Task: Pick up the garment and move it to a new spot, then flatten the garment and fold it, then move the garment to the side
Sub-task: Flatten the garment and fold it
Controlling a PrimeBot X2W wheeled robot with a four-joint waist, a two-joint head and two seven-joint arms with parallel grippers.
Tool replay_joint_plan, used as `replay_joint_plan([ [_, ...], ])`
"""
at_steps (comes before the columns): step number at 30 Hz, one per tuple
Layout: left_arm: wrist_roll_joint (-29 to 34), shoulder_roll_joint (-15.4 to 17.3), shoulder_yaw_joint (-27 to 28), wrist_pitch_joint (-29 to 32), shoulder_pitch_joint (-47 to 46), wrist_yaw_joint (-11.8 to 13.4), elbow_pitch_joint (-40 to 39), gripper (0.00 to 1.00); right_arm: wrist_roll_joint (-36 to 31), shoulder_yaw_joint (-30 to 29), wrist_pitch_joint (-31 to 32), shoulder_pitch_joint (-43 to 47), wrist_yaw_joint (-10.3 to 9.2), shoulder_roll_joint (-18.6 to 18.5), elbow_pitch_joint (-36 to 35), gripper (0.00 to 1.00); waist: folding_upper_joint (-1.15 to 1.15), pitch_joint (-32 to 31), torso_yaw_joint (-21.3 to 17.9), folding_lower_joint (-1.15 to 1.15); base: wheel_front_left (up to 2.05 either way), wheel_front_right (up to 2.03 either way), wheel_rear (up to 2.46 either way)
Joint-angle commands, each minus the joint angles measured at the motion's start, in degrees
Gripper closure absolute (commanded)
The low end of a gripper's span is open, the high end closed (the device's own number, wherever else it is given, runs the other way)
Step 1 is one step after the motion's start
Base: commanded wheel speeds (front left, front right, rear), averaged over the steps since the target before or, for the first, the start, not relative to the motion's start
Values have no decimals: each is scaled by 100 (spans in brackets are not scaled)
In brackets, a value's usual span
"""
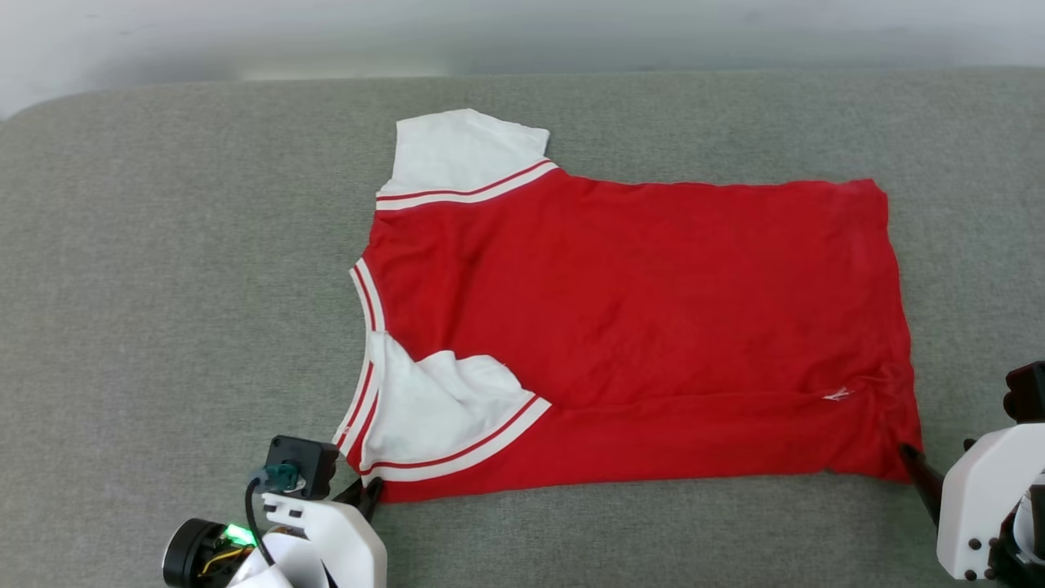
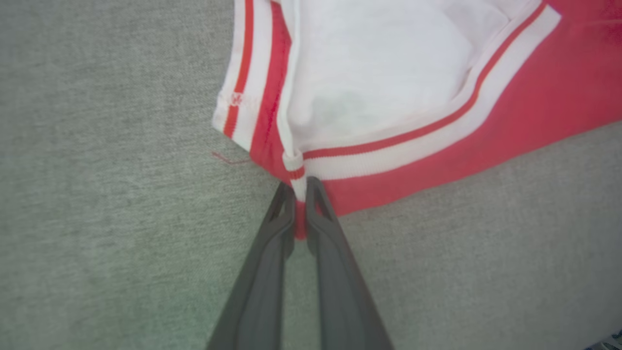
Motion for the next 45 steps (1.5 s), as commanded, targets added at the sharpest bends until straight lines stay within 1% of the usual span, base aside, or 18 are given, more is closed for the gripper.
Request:
replay_joint_plan([
  [1,64,33,-38,-17,33,36,-78,100,-69,2,-23,-43,-2,10,46,0,0,-39,58,0,0,0,0],
  [7,210,151,6,-95,-64,108,-701,100,-266,-99,-39,-160,-2,31,340,0,0,-6,183,0,0,0,0],
  [14,374,267,-5,-75,-152,173,-1252,100,-367,-148,-92,-346,-2,108,886,0,0,164,330,0,0,0,0],
  [19,410,301,7,-81,-214,166,-1384,100,-436,-135,-122,-347,-2,179,1274,0,0,283,421,0,0,0,0],
  [24,375,318,-17,-76,-181,129,-1310,100,-438,-75,-152,-334,-1,199,1646,0,0,342,455,0,0,0,0],
  [25,355,315,-27,-69,-173,117,-1292,100,-425,-63,-143,-329,-1,210,1706,31,0,344,455,0,0,0,0],
  [27,346,322,-44,-56,-149,89,-1238,100,-341,-19,-193,-333,-1,226,1777,100,0,328,448,0,0,0,0],
  [33,234,402,-41,-50,35,76,-1067,100,-257,-11,-371,-286,-2,147,1900,100,0,96,386,0,0,0,0],
  [36,170,492,-19,-52,171,89,-1041,100,-201,-53,-442,-225,-3,119,1781,100,0,-54,348,0,0,0,0],
  [40,97,605,2,-29,421,169,-1063,100,-84,-98,-505,-83,-3,74,1531,100,0,-314,302,0,0,0,0],
  [45,44,738,-1,8,738,266,-1208,100,-7,-135,-417,181,-3,46,1222,100,0,-499,265,0,0,0,0],
])
